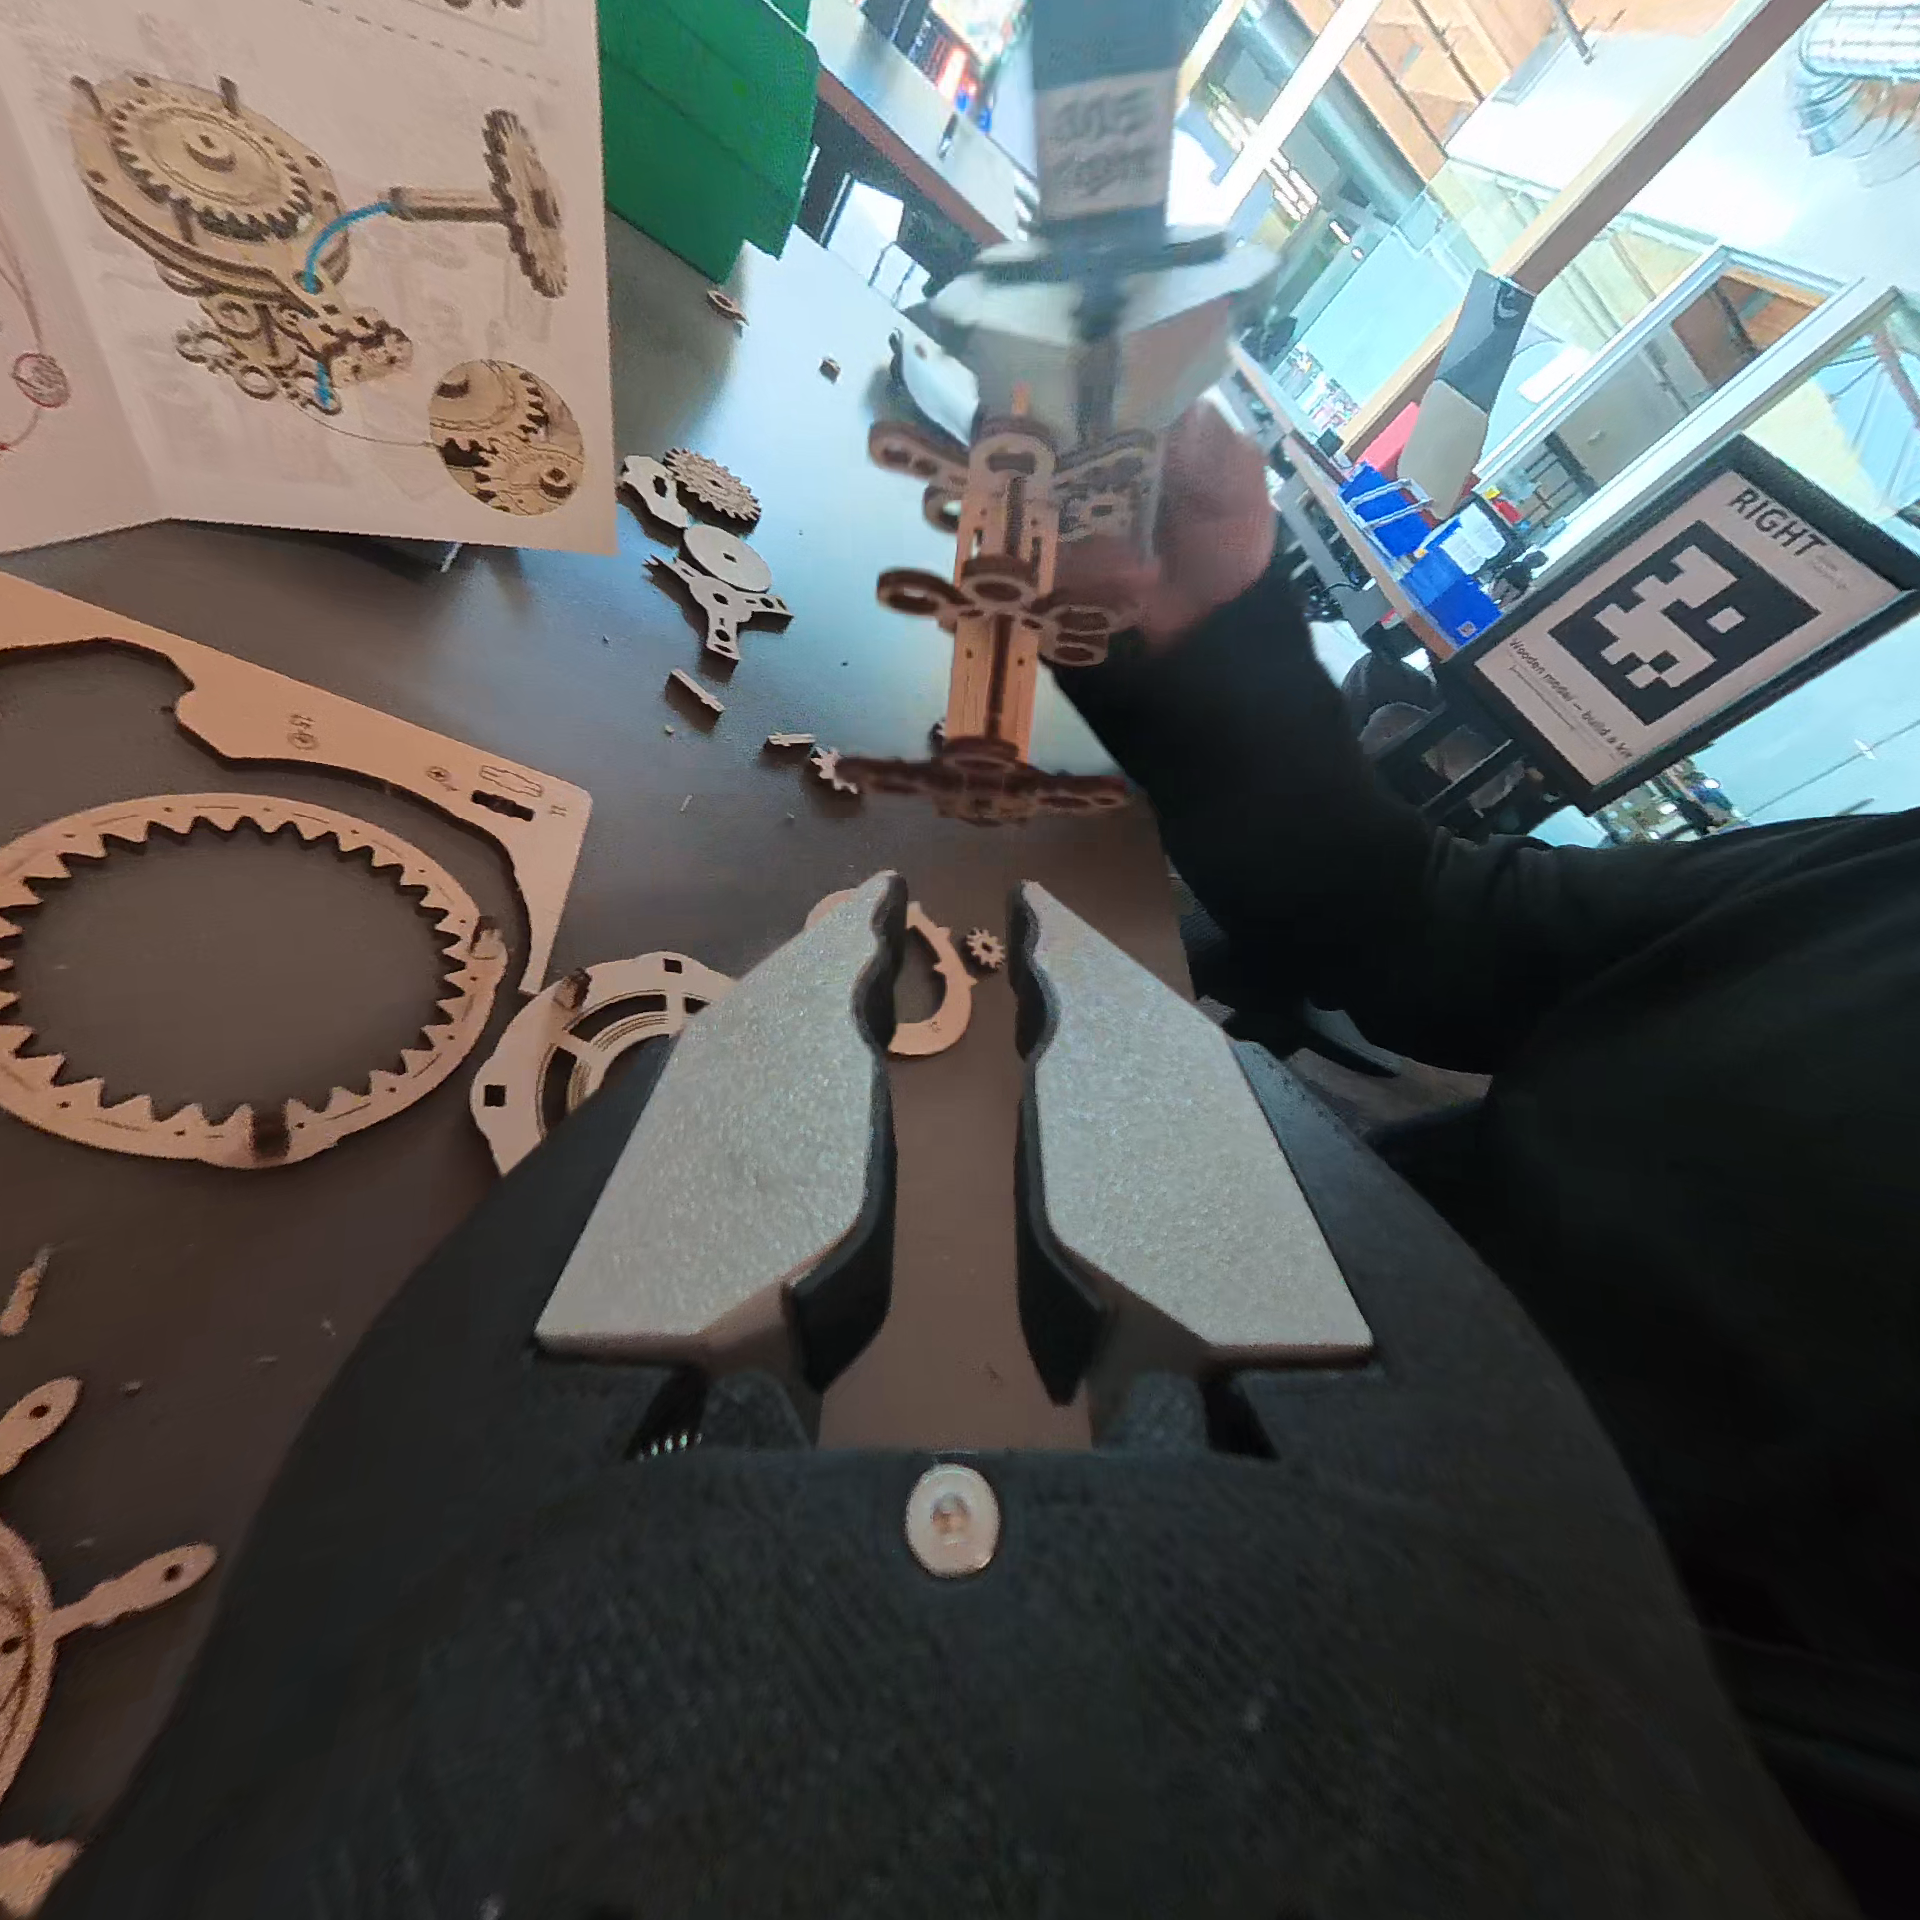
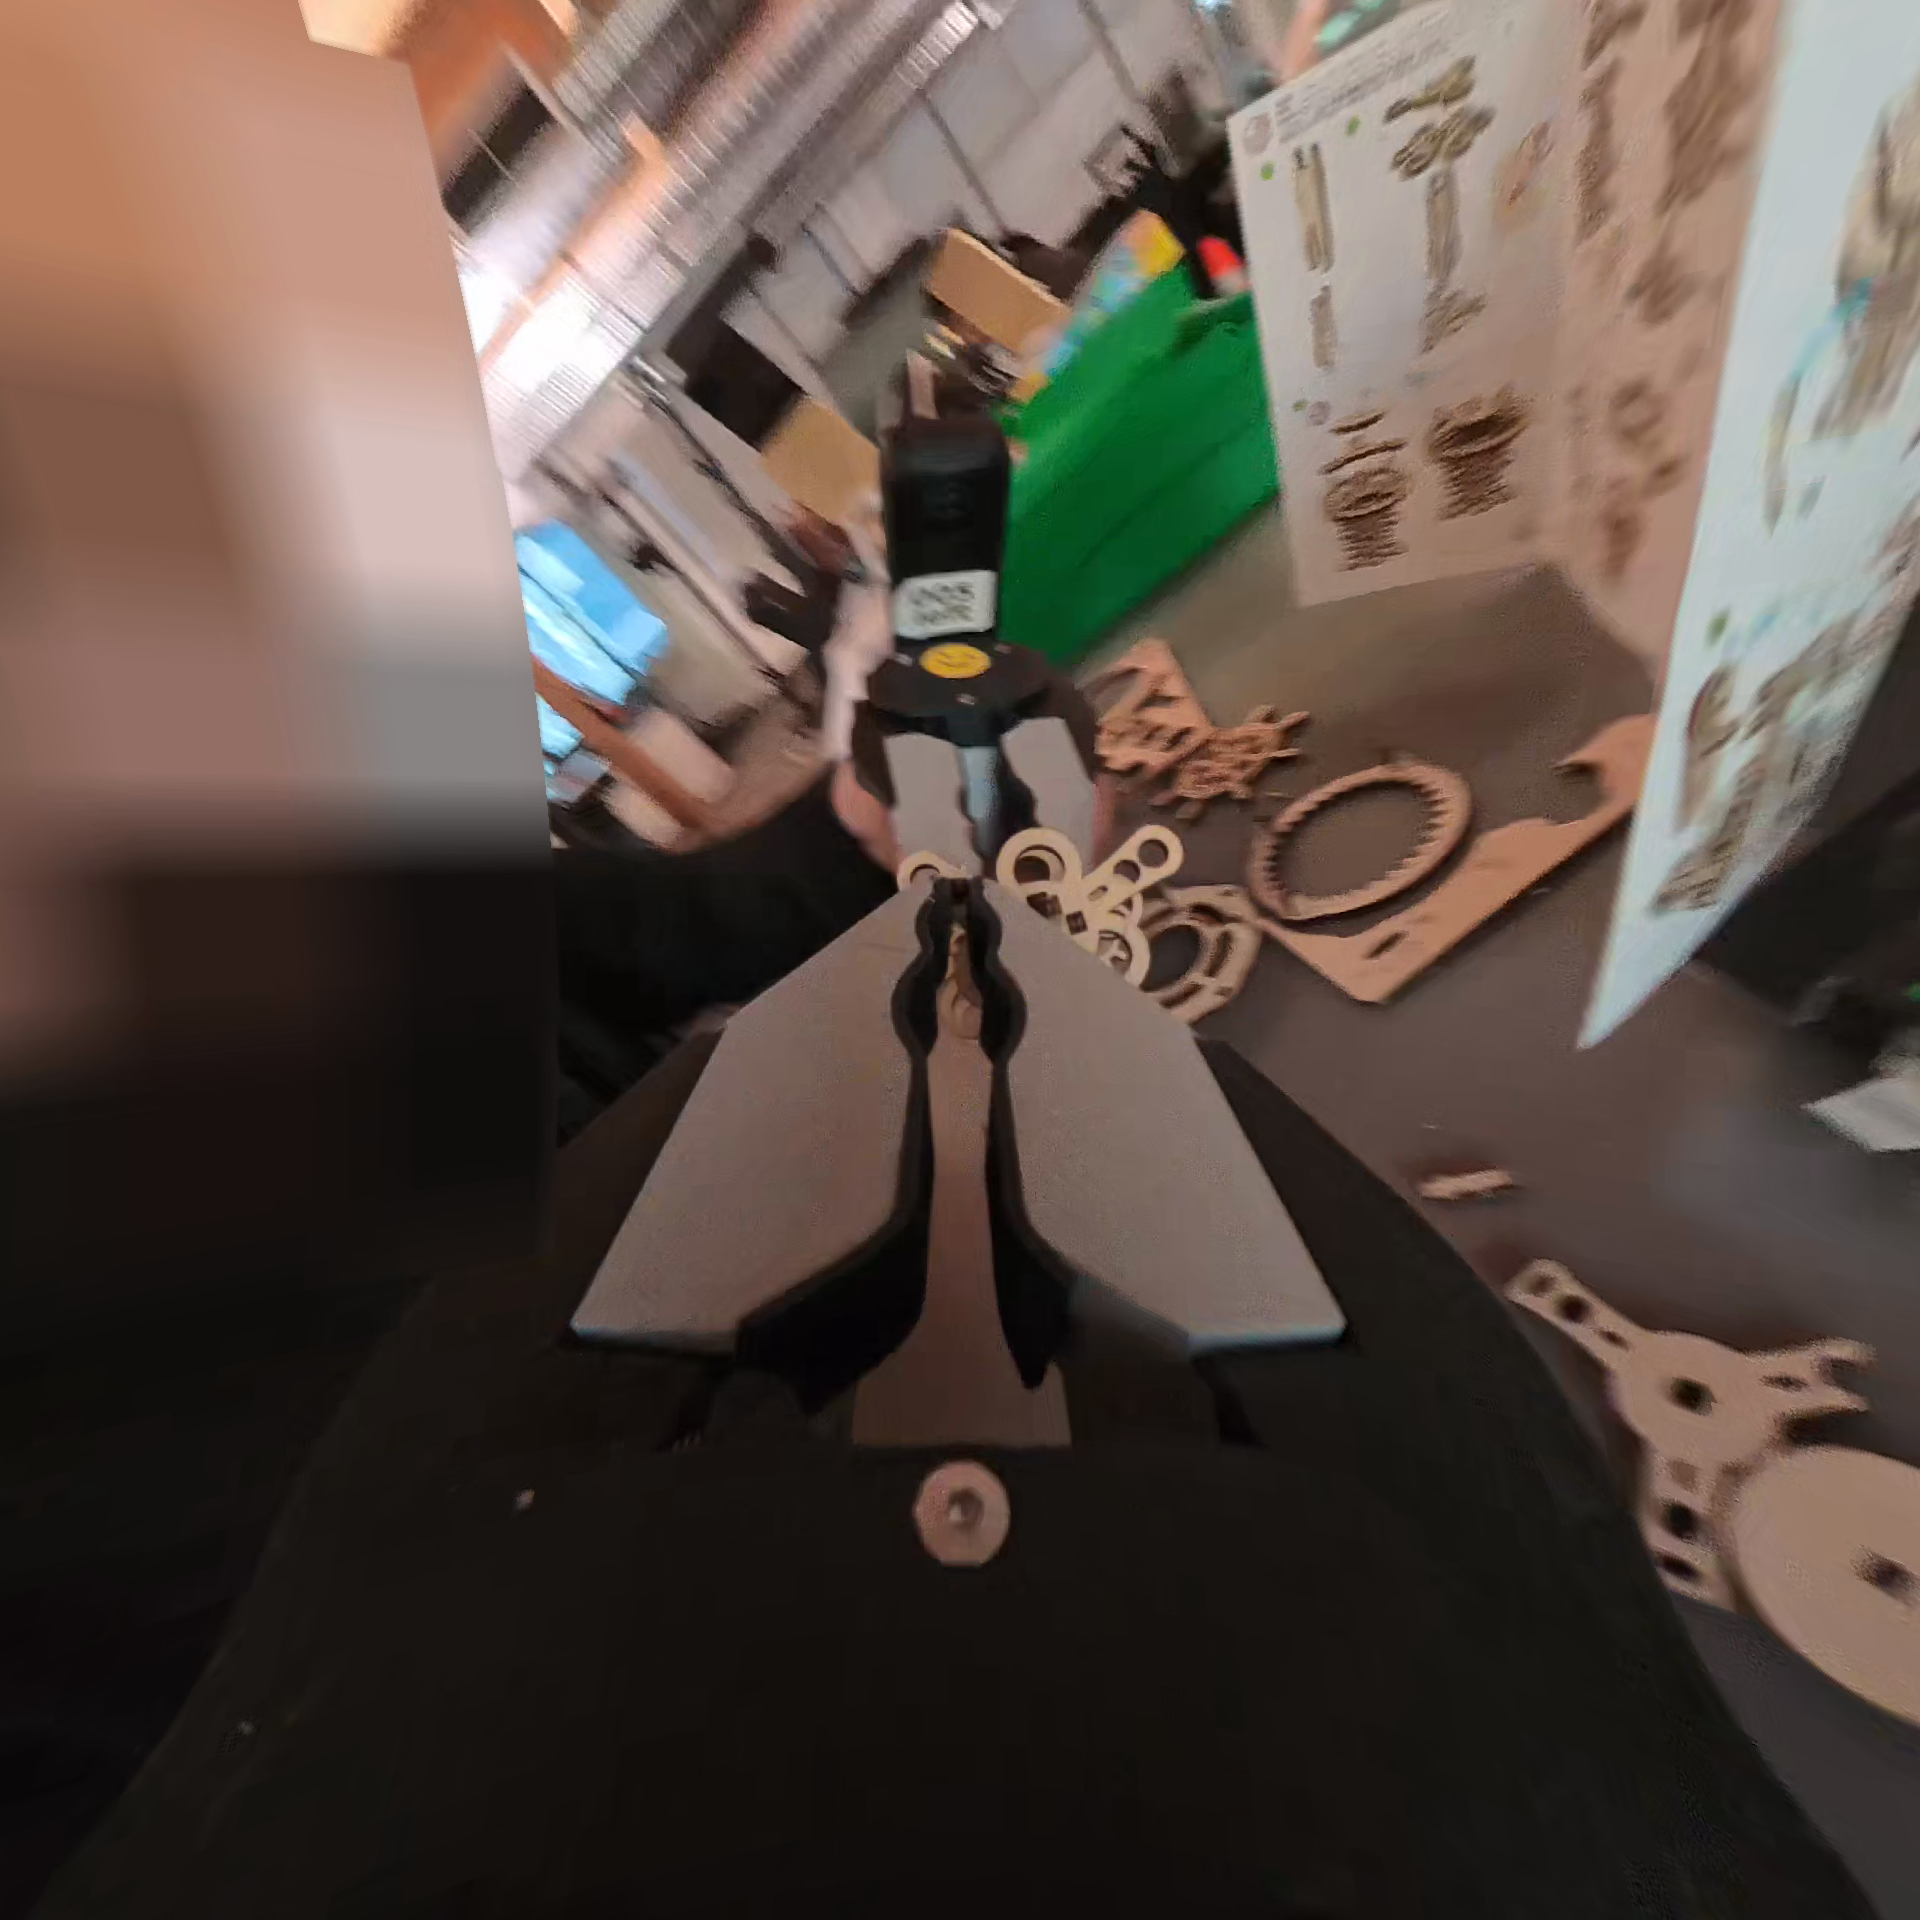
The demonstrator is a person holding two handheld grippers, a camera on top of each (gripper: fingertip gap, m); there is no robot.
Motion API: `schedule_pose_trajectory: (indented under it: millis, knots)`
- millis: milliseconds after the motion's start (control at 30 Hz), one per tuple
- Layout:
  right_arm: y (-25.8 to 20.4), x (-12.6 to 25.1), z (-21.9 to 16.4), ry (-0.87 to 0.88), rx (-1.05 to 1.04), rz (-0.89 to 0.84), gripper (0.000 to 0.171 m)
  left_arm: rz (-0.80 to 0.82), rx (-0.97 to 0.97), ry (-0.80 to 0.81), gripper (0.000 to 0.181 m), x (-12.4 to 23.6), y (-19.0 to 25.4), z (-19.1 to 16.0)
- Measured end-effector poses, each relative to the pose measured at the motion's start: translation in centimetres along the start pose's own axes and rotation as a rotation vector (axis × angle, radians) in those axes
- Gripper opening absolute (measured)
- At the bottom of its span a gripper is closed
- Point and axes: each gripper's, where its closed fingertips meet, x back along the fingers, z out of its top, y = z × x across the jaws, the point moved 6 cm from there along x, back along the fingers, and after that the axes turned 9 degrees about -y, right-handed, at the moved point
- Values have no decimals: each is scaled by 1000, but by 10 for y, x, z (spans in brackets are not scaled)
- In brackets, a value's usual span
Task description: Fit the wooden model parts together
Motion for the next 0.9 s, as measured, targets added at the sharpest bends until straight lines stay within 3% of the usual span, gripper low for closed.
schedule_pose_trajectory:
  millis: [33, 167, 367, 667, 900]
  knots:
    - [-5, 0, 2, -46, 75, -101, 0, 9, -4, -1, 15, 0, -1, 0]
    - [-18, -11, -2, -246, 299, -416, 0, 20, -7, -11, 15, -2, -2, 0]
    - [-12, -42, -13, -460, 542, -705, 0, 25, -16, -11, 15, -2, -1, 0]
    - [-10, -45, -7, -529, 673, -889, 0, 32, -24, -15, 15, -2, 0, -1]
    - [-3, -47, -6, -507, 597, -817, 0, 27, -18, -16, 15, -3, -1, -1]
